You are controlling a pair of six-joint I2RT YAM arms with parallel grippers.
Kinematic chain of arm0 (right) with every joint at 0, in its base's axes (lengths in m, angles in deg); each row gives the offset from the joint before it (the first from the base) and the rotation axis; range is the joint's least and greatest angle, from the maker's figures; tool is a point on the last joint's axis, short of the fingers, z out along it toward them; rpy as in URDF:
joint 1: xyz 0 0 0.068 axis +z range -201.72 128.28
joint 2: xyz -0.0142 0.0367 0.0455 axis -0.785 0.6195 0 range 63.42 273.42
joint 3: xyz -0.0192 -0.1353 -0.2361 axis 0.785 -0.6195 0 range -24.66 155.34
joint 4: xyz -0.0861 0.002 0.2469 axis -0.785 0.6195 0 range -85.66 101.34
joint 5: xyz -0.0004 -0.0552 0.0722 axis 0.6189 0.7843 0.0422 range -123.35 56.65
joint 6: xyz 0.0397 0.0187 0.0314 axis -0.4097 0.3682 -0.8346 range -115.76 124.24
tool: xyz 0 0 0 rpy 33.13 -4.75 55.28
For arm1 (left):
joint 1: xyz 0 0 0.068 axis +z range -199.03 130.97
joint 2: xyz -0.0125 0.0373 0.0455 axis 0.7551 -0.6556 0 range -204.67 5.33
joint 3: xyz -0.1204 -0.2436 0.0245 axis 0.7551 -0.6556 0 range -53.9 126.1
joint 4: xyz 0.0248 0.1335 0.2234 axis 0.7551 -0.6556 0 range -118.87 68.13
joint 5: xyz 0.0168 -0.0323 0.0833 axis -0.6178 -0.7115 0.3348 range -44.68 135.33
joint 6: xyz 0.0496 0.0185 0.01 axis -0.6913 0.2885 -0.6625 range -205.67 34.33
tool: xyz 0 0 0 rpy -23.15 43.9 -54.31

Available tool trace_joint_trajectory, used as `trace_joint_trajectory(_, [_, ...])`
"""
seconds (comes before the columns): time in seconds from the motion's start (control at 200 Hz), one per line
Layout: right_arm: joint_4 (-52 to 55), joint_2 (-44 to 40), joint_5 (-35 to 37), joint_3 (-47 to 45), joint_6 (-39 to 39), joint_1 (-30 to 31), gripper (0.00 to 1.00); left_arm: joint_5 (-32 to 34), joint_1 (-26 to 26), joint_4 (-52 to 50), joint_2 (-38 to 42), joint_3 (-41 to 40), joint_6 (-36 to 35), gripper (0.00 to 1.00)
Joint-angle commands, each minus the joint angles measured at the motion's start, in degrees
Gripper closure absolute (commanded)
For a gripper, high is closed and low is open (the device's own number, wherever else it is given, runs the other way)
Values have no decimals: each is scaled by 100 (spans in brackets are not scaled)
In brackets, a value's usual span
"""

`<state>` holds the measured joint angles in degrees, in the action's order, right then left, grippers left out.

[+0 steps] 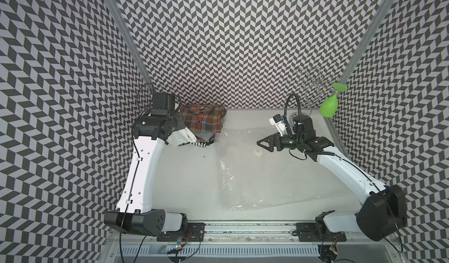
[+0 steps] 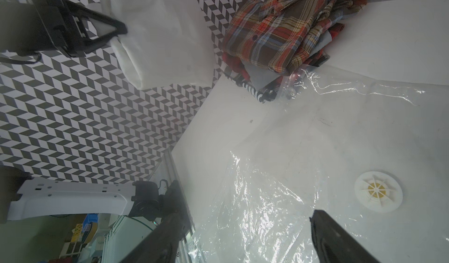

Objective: Take the shirt out of the vacuum bag
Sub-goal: Pick up the shirt from the center of the board, then place the shirt at the corner of the board.

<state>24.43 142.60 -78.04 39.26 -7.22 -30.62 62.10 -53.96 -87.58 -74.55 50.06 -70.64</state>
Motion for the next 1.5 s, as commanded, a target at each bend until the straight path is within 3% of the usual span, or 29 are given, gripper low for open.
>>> trace_joint_trajectory(0.0, [-261, 169, -33, 177, 140, 86, 13, 880, 41, 624, -33, 335, -637, 100])
trace_joint_trajectory(0.24, [-121, 212, 71, 150, 207, 177, 12, 1142, 273, 1531, -441, 703, -2239, 100])
trace_joint_trajectory(0.365, [-60, 204, 138, 63, 213, 239, 11, 243, 475, 1983, -670, 508, -2762, 100])
trace_joint_trajectory(0.496, [64, 217, 337, 25, 294, 293, 11, 117, 551, 2145, -1073, 498, -3316, 100])
trace_joint_trajectory(0.896, [273, 488, 477, 148, 352, 342, 7, -1519, 902, 2098, -1676, 646, -3533, 100])
trace_joint_trajectory(1.181, [293, 513, 506, 95, 330, 368, 7, -1630, 786, 1929, -2343, 1233, -3561, 100])
trace_joint_trajectory(1.492, [262, 453, 477, -24, 320, 367, 7, -1673, 265, 1807, -2898, 1498, -3763, 100])
